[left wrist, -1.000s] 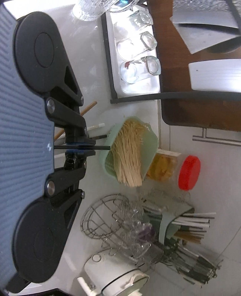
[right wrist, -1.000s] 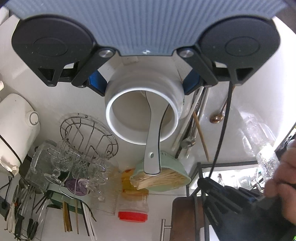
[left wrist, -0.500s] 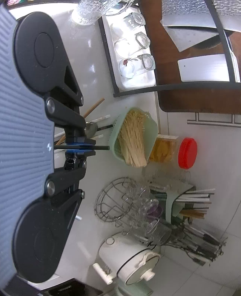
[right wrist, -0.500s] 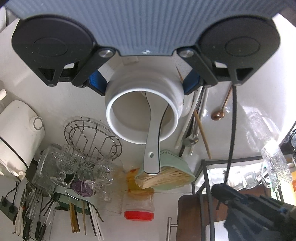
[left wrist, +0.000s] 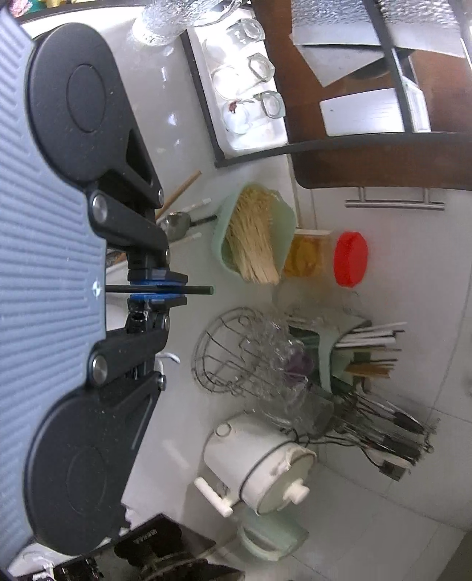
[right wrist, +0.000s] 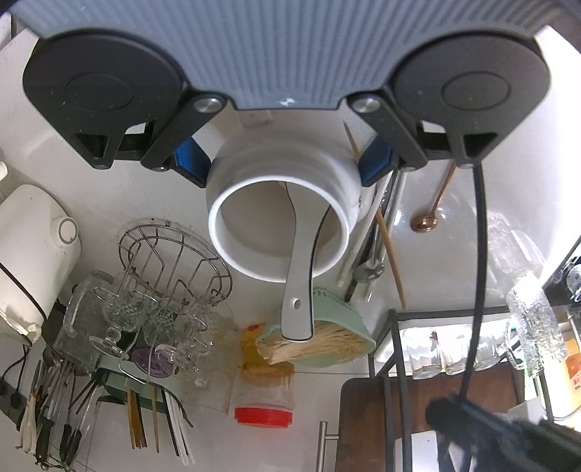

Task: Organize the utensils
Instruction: 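Lift the black chopstick with the left gripper and lower it into the jar, then open the left gripper to release the chopstick in the jar, then move the left gripper down to the copper spoon on the counter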

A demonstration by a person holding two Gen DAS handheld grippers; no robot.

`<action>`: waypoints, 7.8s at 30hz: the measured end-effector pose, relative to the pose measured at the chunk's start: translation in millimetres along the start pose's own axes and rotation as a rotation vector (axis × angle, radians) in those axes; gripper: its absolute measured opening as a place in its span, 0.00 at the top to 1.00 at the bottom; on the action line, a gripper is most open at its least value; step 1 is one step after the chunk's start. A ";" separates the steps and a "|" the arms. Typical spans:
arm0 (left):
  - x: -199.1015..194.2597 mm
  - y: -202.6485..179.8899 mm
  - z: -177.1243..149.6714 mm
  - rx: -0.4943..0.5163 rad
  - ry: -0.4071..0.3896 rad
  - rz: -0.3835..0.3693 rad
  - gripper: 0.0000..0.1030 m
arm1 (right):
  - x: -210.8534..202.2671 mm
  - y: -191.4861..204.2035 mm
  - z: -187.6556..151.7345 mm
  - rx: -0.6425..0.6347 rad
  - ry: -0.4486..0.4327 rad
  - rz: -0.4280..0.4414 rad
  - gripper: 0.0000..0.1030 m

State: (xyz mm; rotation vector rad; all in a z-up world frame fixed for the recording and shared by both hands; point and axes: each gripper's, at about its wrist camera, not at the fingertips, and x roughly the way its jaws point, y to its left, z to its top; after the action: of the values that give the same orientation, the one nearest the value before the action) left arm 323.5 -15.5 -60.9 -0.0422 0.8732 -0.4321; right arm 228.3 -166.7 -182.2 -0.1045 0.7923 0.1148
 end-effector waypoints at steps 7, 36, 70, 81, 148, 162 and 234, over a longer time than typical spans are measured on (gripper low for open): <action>-26.0 -11.2 8.0 0.002 -0.040 -0.038 0.96 | -0.4 0.0 -0.4 -0.015 -0.007 0.014 0.13; -37.2 -96.6 75.7 0.214 -0.243 -0.136 0.96 | -0.7 -2.0 -1.7 -0.042 -0.025 0.049 0.13; 20.7 -79.3 46.1 0.247 0.241 -0.196 0.95 | 1.0 -4.1 -0.1 -0.074 -0.037 0.076 0.13; 33.8 -89.2 45.7 0.281 0.320 -0.201 0.95 | 1.5 -3.2 1.1 -0.088 -0.033 0.079 0.13; -48.9 33.2 -58.7 -0.212 -0.043 0.073 0.68 | 1.1 -2.2 0.4 -0.063 -0.039 0.080 0.13; -14.1 55.2 -99.0 -0.298 0.010 0.099 0.68 | -0.7 -3.5 1.8 -0.050 -0.003 0.075 0.13; 134.1 77.4 -72.6 -0.155 0.164 0.199 0.69 | 2.5 1.7 5.1 -0.078 0.013 0.064 0.13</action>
State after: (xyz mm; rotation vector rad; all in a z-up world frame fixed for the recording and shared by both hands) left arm 371.5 13.8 -222.4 -0.0626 1.0604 -0.1824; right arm 233.4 -164.2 -180.6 -0.1542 0.8045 0.2063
